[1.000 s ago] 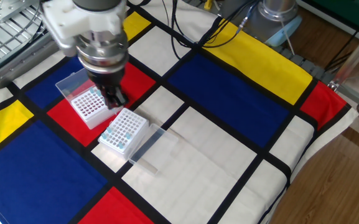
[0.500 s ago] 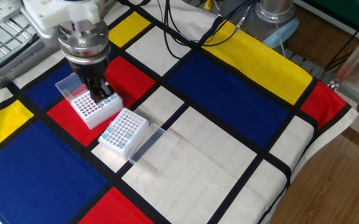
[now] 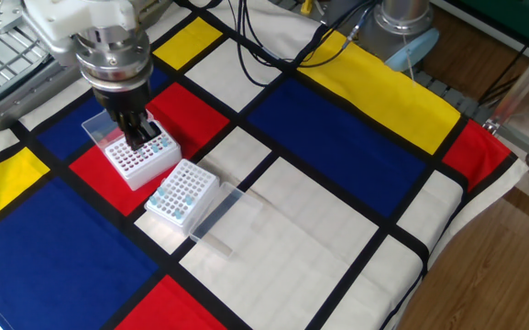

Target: Transfer all medium pipette tips from one holder to another

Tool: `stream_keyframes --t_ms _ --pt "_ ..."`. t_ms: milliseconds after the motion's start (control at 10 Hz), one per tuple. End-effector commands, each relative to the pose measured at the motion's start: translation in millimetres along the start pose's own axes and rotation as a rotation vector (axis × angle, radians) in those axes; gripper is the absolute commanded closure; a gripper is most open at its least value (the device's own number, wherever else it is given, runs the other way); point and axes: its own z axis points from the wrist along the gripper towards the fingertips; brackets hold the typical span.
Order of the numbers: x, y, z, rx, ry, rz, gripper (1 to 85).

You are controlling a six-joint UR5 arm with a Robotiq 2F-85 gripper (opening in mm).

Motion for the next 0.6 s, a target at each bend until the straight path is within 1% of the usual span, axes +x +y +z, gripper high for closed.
stream_keyframes --t_ms 0,500 --pt "-1.7 -10.8 7.5 -0.030 -0.020 -0.019 84.7" --pt "-4.3 -11.5 18.1 -0.046 -0.049 -0.024 84.7"
